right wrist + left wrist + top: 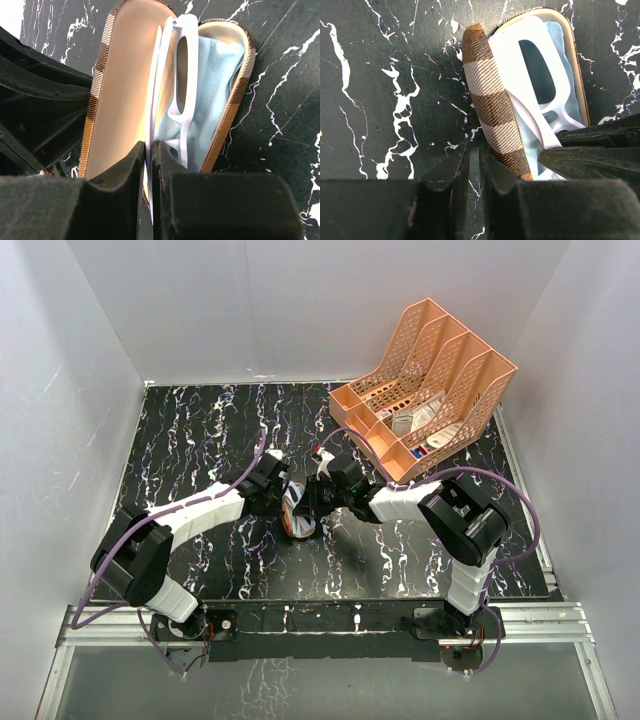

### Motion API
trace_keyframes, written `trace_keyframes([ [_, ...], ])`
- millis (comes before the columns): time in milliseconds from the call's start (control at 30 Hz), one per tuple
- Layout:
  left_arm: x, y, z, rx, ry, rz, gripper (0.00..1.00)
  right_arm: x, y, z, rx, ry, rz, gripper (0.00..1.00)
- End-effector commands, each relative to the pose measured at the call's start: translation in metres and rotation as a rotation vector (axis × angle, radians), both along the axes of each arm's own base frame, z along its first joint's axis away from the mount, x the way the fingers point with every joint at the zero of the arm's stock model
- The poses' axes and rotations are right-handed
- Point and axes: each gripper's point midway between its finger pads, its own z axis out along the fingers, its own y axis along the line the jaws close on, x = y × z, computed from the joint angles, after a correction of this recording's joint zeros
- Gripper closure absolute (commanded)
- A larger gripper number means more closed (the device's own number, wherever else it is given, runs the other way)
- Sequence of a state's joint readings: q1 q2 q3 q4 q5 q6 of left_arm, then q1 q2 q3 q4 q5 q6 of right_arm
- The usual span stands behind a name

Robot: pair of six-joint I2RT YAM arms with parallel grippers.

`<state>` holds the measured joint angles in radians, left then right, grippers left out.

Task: Organize the sunglasses
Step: Place the sunglasses in the sunglasses case.

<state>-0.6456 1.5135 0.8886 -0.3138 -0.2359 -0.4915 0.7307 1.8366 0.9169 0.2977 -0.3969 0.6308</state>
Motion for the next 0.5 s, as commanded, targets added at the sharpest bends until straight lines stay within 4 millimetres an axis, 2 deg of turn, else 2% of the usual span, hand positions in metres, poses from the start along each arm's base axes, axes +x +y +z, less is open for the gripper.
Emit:
trace_keyframes([
  [0,0.001,-0.005,0.01,-0.025,-0.02,-0.005,0.87,0.005,0.001,0.01,0.036,-0.034,-0.021,1.0],
  [300,0.002,-0.006,0.011,-0.031,-0.023,-0.007,0.87,0.002,-0.003,0.0,0.022,-0.004,-0.041,1.0],
  [467,0.002,-0.006,0.01,-0.03,-0.021,-0.007,0.87,0.002,0.001,0.005,0.037,-0.007,-0.044,1.0],
])
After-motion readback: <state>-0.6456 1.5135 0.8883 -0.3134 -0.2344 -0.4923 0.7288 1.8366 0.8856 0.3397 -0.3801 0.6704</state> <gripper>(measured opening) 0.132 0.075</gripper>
